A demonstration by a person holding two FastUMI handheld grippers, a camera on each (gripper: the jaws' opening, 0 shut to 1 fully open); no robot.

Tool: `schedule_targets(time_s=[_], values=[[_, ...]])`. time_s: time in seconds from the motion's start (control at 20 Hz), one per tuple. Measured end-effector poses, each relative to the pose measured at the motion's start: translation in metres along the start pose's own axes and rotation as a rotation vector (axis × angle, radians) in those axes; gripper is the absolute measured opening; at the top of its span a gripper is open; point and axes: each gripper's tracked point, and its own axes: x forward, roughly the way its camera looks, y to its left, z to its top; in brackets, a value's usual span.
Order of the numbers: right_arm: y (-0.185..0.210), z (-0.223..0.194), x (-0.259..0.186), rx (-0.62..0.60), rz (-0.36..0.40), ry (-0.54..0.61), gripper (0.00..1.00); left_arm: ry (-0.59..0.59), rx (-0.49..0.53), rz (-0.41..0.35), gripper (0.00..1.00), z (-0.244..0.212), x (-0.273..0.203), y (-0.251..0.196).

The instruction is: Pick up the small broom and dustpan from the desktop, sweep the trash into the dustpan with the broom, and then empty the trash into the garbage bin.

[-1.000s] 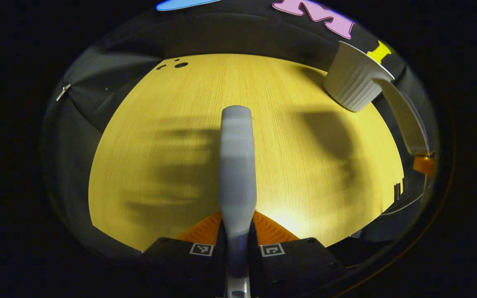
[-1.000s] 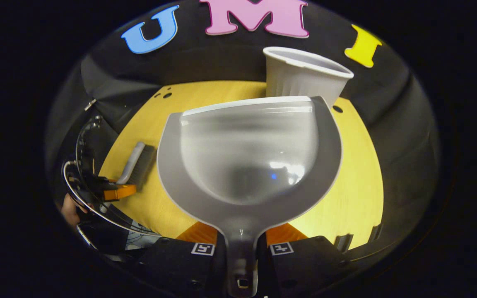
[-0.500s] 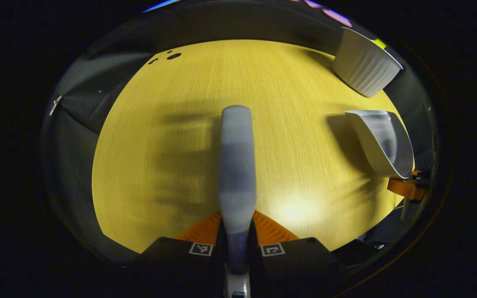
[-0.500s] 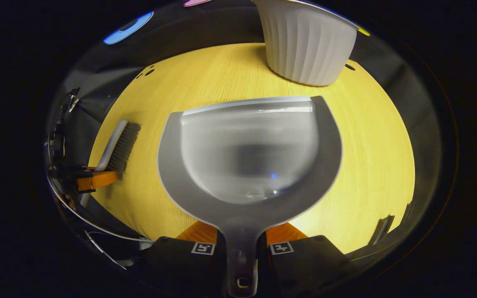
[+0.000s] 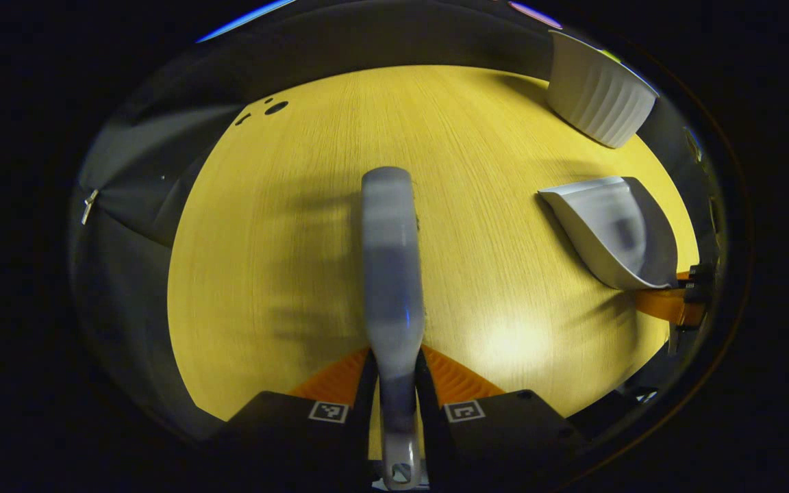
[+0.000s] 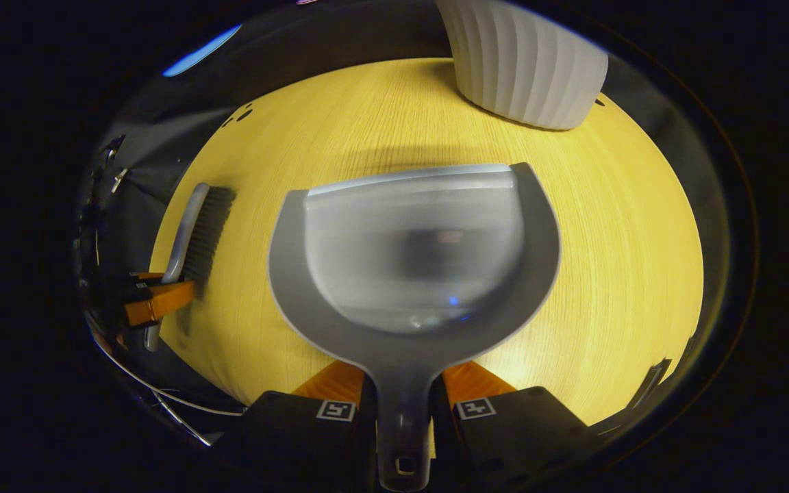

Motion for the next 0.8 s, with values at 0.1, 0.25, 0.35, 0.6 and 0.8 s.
schedule_targets(time_s=[0.1, 0.25, 0.35, 0.6, 0.8], values=[[0.006, 0.004, -0.008, 0.016, 0.031, -0.008, 0.58, -0.016, -0.006, 0.002, 0.49, 0.001, -0.009, 0.001], [0.005, 0.011, -0.028, 0.008, 0.037, -0.051, 1.0, -0.075, -0.072, -0.018, 0.85, 0.007, -0.036, -0.002], [0.005, 0.014, -0.049, 0.008, 0.038, -0.085, 0.99, -0.128, -0.102, -0.024, 0.99, 0.01, -0.059, -0.004], [0.01, 0.049, -0.113, 0.026, 0.056, -0.257, 0.99, -0.3, -0.179, -0.047, 0.99, 0.028, -0.126, -0.014], [0.013, 0.085, -0.172, -0.021, 0.042, -0.485, 0.99, -0.525, -0.228, 0.013, 0.98, 0.048, -0.188, -0.005]])
